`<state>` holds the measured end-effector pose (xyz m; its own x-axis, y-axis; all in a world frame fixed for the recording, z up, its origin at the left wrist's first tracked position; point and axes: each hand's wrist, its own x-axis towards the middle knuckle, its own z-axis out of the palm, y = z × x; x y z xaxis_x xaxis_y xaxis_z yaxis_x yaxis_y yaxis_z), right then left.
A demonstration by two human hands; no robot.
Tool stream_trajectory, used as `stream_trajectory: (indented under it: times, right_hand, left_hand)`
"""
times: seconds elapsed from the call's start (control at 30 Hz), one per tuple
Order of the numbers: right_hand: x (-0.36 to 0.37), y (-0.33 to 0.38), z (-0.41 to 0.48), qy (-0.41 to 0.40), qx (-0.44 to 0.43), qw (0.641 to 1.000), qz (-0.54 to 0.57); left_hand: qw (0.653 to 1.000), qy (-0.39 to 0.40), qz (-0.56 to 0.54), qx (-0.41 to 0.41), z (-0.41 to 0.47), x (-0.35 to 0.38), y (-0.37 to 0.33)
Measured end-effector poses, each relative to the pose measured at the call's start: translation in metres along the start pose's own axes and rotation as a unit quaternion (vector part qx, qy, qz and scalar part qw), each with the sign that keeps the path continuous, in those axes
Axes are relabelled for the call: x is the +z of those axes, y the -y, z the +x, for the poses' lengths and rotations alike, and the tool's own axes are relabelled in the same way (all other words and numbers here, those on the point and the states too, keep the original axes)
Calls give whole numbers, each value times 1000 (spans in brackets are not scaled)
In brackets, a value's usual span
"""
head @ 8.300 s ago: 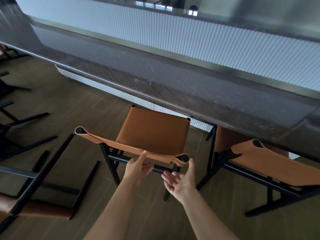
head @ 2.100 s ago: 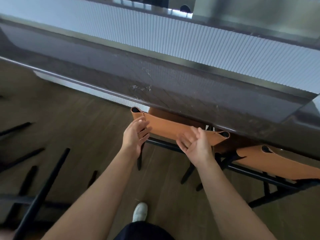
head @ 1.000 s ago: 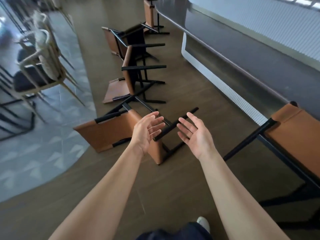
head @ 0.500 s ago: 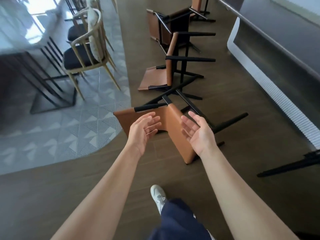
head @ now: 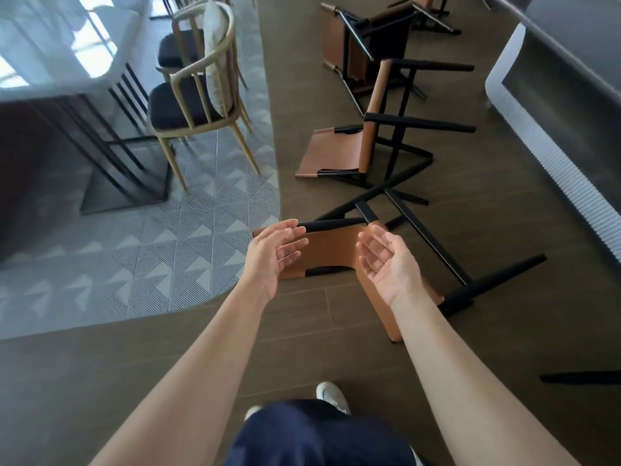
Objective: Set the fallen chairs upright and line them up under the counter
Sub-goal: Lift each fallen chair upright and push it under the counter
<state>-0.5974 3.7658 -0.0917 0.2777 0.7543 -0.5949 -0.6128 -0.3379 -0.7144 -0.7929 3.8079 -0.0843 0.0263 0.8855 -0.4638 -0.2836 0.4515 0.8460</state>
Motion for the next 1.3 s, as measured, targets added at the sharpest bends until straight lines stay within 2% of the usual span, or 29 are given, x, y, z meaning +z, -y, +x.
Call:
stream_trajectory:
  times: [0.33,0.5,0.67,0.9,1.07,1.3]
  right_hand:
    - [94,-63,7,-73,-19,992,106]
    - [122,-101,-4,-102,-20,986,128]
    - [133,-101,5,-143,-34,979,139]
    - [151,-70,44,-160,-59,973,158]
    - [174,-65,69,-173,-56,968,174]
    - [218,-88,85,-197,-68,956,205]
  left_hand:
    - [993,84,84,-16,60,-92,-64]
    - [990,108,78,-36,80,-122,-86]
    - [983,147,96,-61,105,-124,-92]
    - [972,174,147,-62,152,-109,-113]
    - [976,168,120,-70,183,-95,-127]
    - [952,246,158,-87,219,-91,-143]
